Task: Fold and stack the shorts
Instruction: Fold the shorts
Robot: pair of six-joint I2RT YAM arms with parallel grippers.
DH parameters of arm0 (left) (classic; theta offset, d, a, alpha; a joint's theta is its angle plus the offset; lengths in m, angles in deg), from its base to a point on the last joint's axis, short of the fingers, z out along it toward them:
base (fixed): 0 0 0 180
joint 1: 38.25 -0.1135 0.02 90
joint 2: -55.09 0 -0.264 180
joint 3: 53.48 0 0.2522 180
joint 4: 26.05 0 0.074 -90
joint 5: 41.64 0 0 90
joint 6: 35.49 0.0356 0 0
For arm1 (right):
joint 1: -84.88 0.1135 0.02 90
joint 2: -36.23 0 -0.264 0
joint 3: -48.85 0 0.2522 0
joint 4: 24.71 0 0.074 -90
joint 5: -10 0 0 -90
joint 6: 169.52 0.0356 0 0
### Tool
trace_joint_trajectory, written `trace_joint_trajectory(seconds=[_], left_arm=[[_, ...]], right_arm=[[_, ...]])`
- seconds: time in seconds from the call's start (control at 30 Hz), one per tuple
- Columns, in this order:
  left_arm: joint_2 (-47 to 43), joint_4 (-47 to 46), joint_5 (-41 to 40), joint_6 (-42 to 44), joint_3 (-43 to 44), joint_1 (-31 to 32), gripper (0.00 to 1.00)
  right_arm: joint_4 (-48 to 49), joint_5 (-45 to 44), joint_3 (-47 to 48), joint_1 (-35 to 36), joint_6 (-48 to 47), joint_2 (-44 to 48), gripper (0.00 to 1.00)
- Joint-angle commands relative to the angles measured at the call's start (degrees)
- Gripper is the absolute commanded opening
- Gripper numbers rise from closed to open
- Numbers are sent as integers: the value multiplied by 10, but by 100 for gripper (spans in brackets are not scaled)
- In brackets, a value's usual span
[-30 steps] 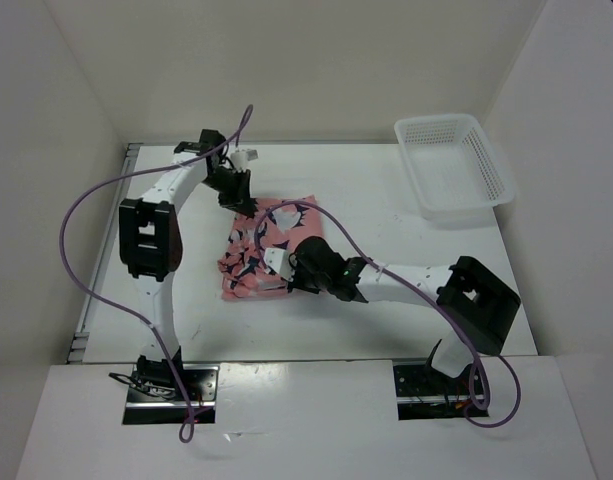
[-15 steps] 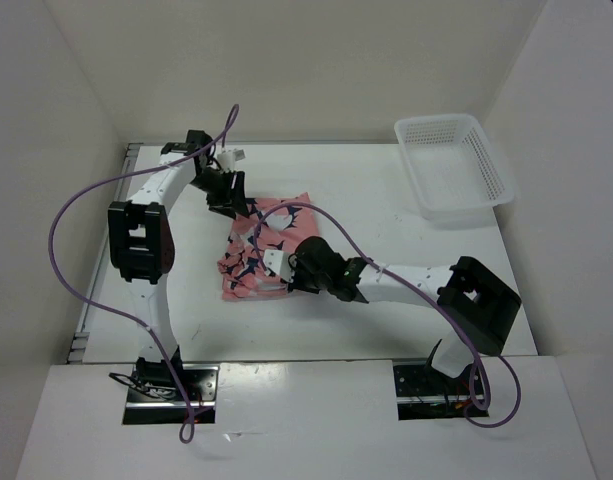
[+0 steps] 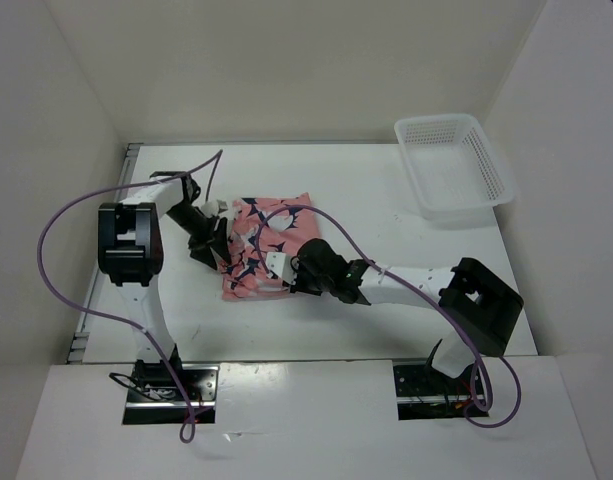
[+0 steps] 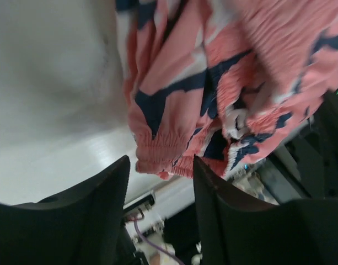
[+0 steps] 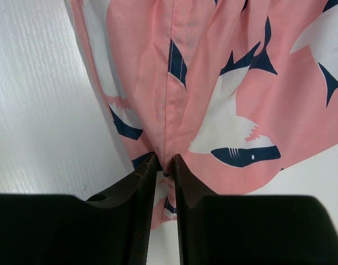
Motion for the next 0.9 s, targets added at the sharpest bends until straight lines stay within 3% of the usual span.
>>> trace_joint_trajectory(seconds=[0.0, 0.17, 0.2, 0.23, 0.33, 0.5, 0.67, 0.87], left_arm=[[1, 18, 17, 2, -15, 18, 59], [20, -4, 9, 2, -38, 23, 55], [20, -10, 9, 2, -38, 23, 49], [20, -10, 15, 2, -38, 23, 29], [20, -16, 15, 2, -24, 23, 4], [-2, -9, 21, 2, 40, 23, 0], [-19, 2, 49, 2, 126, 33, 0], [65, 14, 22, 2, 198, 68, 3]], right_arm=[[35, 5, -5, -2, -5, 23, 25], [35, 5, -10, -2, -5, 23, 25], [35, 5, -11, -2, -10, 23, 25], [35, 5, -11, -2, -10, 23, 25], [35, 5, -11, -2, -15, 23, 20], [35, 5, -22, -2, -21, 23, 0], [35, 0, -27, -2, -27, 29, 0], [45, -5, -27, -2, -37, 29, 0]])
